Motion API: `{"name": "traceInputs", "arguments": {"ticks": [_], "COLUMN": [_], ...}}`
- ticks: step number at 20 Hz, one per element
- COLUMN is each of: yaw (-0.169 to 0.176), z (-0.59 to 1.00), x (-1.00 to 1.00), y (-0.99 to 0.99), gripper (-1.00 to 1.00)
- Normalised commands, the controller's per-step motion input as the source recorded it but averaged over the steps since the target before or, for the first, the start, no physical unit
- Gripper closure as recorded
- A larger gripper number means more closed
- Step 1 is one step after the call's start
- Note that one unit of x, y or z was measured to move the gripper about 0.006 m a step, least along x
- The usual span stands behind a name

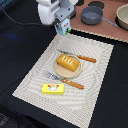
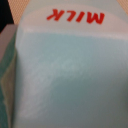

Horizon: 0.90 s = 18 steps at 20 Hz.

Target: Place the bread, butter, and milk from the table onto the serving area.

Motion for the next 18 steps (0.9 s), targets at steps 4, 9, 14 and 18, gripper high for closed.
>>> {"name": "traceInputs", "arguments": {"ticks": [4,9,14,18], "yaw": [-0.047,-0.042,-0.035,-0.005], "z": [-0.07,-0.13,-0.24,-0.19], "x": [0.84,0.71,0.42,0.25], "y": [0.28,0.33,0.20,0.07], "gripper": [1.00,1.00,1.00,1.00]}}
